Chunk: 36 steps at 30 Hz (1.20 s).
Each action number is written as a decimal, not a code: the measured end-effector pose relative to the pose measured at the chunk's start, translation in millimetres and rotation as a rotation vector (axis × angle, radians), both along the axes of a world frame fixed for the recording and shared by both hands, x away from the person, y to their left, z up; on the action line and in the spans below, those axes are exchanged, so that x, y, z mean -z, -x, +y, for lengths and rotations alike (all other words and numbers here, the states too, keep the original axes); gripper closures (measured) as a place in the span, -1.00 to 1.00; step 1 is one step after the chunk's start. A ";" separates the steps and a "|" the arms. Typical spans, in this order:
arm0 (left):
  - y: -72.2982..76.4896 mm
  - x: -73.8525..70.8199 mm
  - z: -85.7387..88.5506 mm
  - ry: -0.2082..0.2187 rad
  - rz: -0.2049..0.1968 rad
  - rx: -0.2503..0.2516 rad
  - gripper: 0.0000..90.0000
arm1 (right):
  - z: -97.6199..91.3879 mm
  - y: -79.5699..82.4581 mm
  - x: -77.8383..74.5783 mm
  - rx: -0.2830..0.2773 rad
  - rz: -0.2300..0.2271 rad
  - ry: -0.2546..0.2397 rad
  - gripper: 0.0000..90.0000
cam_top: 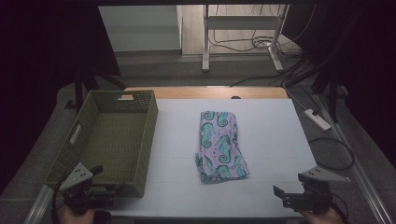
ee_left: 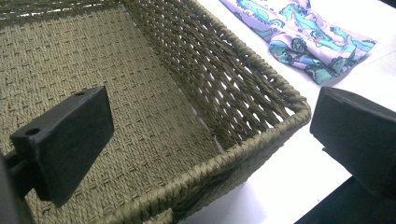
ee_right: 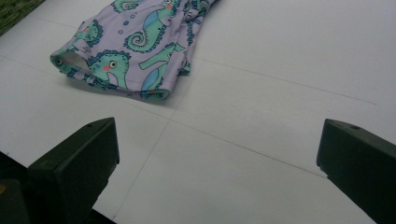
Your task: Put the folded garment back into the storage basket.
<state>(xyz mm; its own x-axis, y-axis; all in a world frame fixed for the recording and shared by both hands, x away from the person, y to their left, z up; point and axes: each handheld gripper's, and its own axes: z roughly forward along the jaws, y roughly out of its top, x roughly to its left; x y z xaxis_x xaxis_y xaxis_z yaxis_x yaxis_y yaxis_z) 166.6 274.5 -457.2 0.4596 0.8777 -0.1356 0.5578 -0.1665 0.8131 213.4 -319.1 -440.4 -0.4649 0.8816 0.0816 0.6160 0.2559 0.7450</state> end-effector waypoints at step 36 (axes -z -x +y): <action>0.4 -3.8 -1.1 0.023 -0.001 0.017 -1.00 | 5.2 1.2 -0.7 -0.041 -0.024 0.014 -1.00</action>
